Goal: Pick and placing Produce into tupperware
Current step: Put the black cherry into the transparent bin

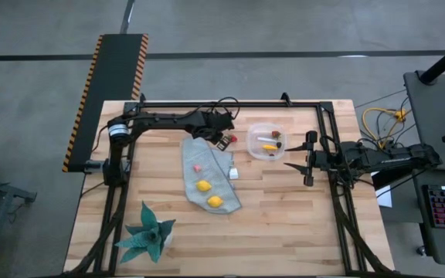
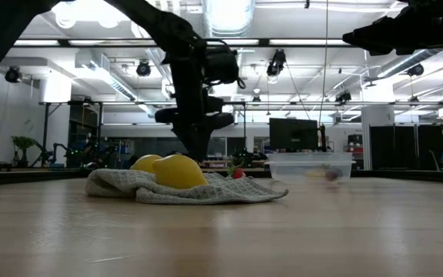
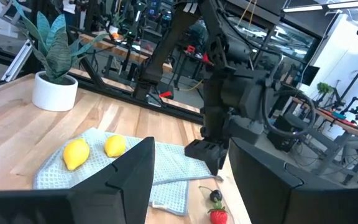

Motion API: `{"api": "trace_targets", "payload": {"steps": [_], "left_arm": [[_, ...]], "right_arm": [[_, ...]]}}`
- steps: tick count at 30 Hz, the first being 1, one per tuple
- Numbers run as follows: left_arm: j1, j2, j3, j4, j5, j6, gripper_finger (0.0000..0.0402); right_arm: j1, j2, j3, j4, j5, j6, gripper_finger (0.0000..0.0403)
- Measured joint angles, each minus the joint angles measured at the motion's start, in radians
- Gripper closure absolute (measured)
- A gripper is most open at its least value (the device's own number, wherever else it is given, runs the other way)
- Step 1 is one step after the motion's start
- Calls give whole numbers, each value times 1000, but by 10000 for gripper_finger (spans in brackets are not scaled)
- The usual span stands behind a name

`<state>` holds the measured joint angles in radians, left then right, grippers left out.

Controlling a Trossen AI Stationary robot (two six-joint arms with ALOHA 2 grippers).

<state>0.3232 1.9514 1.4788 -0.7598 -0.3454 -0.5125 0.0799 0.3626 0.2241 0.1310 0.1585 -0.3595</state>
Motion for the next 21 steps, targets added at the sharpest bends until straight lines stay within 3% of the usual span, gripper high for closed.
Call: {"api": "trace_targets", "payload": {"steps": [11, 21], "left_arm": [[18, 0, -78, 107, 101, 5, 295], [28, 0, -153, 245, 107, 23, 295]], "right_arm": [[0, 0, 0, 1, 0, 0, 204], [0, 0, 0, 1, 0, 0, 204]]}}
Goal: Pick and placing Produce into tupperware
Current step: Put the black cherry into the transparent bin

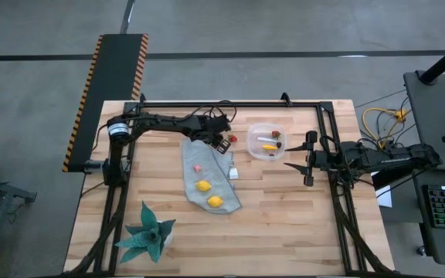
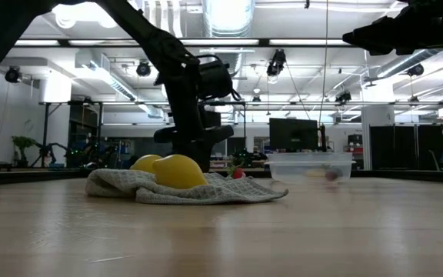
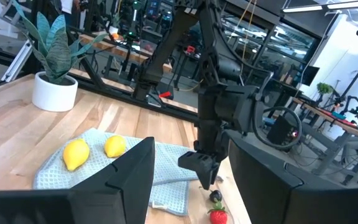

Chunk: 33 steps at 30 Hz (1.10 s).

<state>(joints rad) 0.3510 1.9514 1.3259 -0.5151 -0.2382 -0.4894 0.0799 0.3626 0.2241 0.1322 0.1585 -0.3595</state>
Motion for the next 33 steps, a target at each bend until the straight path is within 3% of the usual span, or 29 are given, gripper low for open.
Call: {"api": "trace_targets", "payload": {"steps": [33], "left_arm": [[10, 8, -81, 127, 48, 7, 295]], "right_arm": [[0, 0, 0, 6, 0, 0, 204]]}}
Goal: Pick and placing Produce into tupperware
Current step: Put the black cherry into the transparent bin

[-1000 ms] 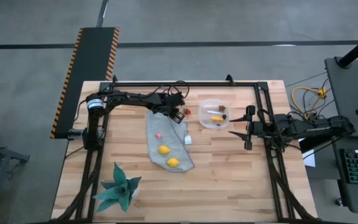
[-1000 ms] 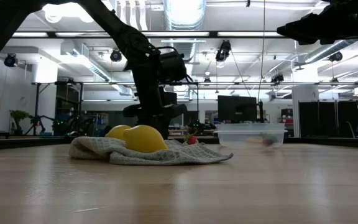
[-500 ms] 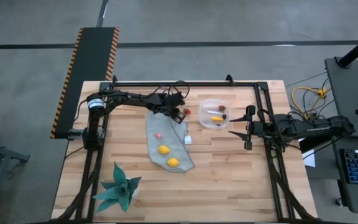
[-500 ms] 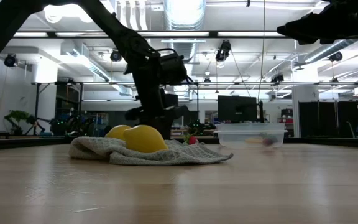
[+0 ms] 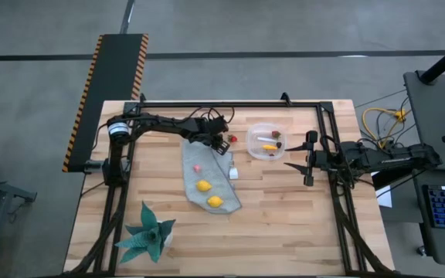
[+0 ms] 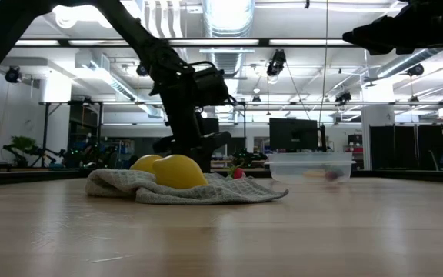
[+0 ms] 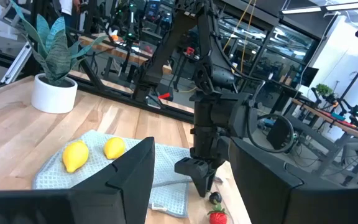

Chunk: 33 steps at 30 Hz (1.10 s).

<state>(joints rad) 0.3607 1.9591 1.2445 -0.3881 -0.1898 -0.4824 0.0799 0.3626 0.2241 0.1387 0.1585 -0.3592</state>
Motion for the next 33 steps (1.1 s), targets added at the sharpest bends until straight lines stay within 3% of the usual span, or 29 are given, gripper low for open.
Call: {"api": "trace_targets", "payload": {"steps": [4, 12, 22, 33], "left_arm": [[0, 0, 5, -4, 6, 18, 315], [0, 0, 6, 0, 28, 45, 396], [0, -3, 8, 3, 24, 90, 401], [-4, -8, 100, -9, 23, 172, 401]], "right_arm": [[0, 0, 0, 0, 0, 0, 204], [0, 0, 0, 0, 0, 0, 204], [0, 0, 0, 0, 0, -2, 204], [0, 0, 0, 0, 0, -8, 204]]}}
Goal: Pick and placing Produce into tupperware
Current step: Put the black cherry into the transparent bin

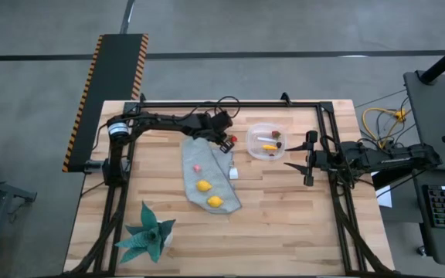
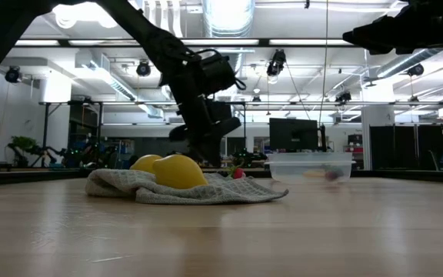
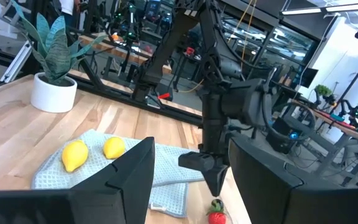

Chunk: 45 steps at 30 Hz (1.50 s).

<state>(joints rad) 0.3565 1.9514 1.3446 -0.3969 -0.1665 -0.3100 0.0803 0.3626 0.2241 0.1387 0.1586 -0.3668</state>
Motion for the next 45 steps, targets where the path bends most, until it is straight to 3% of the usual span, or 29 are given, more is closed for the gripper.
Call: {"api": "trace_targets", "payload": {"steps": [24, 28, 38, 45], "left_arm": [[1, -2, 11, -31, 15, -60, 395], [0, -2, 15, -30, 63, -100, 347], [1, 15, 10, 14, 59, -148, 168], [1, 38, 7, 46, 58, -142, 133]], "right_arm": [[0, 0, 0, 0, 0, 3, 204], [0, 0, 0, 0, 0, 4, 204], [0, 0, 0, -1, 0, 7, 204], [0, 0, 0, -1, 0, 7, 204]]}}
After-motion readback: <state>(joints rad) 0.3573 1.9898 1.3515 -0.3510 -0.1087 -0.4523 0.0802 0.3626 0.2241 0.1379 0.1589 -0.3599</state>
